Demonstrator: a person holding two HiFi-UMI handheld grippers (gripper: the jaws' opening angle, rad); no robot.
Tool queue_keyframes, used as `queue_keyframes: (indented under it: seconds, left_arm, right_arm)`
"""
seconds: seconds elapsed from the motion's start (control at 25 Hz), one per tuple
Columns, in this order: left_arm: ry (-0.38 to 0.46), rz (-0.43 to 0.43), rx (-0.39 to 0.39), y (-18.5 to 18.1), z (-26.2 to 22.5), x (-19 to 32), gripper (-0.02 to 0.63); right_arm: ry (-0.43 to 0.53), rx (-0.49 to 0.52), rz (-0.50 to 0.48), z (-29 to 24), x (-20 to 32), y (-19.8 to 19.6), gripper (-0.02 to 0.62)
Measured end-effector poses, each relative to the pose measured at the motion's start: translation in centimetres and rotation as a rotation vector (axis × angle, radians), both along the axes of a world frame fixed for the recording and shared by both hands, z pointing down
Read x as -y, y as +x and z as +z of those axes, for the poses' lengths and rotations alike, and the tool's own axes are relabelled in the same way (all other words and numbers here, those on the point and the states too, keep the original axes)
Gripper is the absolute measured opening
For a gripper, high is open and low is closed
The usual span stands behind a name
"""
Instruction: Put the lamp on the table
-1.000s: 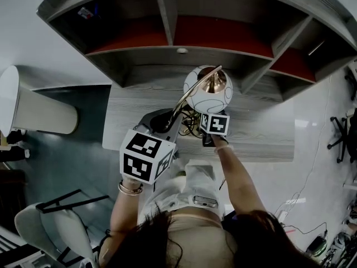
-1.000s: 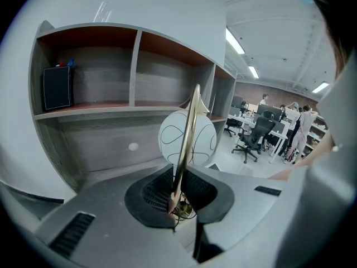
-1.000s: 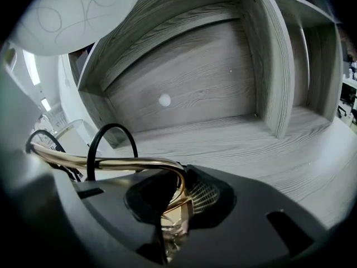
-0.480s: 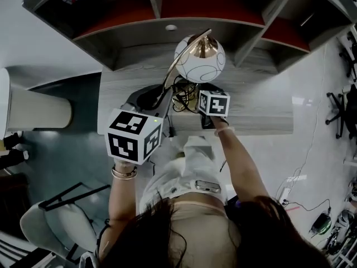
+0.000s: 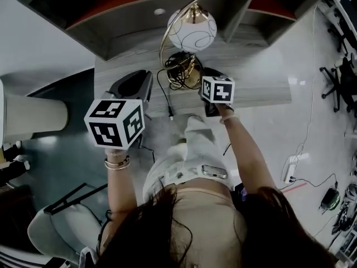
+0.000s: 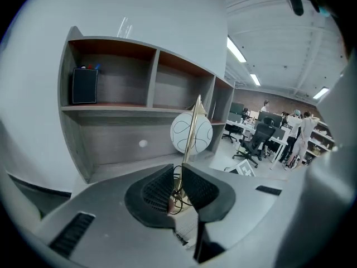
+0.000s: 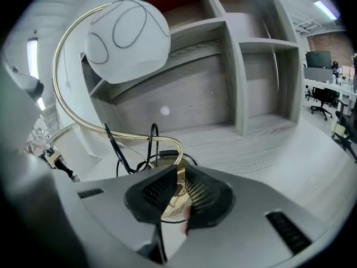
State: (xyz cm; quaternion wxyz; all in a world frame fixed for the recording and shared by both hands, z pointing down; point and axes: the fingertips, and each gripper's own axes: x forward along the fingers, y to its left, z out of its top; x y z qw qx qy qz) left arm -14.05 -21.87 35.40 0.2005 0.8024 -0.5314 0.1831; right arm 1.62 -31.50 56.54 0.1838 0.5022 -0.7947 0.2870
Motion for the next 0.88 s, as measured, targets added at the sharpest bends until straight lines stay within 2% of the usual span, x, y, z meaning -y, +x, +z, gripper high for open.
queue_keyframes:
  seconds: [0.28, 0.6, 0.88]
  left_arm:
    - [0.014, 0.011, 0.004, -2.0, 0.2, -3.0, 0.043]
    - [0.003, 0.07, -0.001, -1.7, 1.1, -6.2, 0.043]
    - [0.002, 0.058, -0.023, -1.2, 1.7, -7.3, 0.043]
  right_arm:
    - [0.024, 0.006, 0.014, -1.4, -3.3, -0.1, 0.048]
    - [0.064, -0.014, 0.026, -3.6, -7.1, 0.3, 0.047]
    - [0.088, 0.012, 0.03, -4.5, -8.8, 1.5, 0.046]
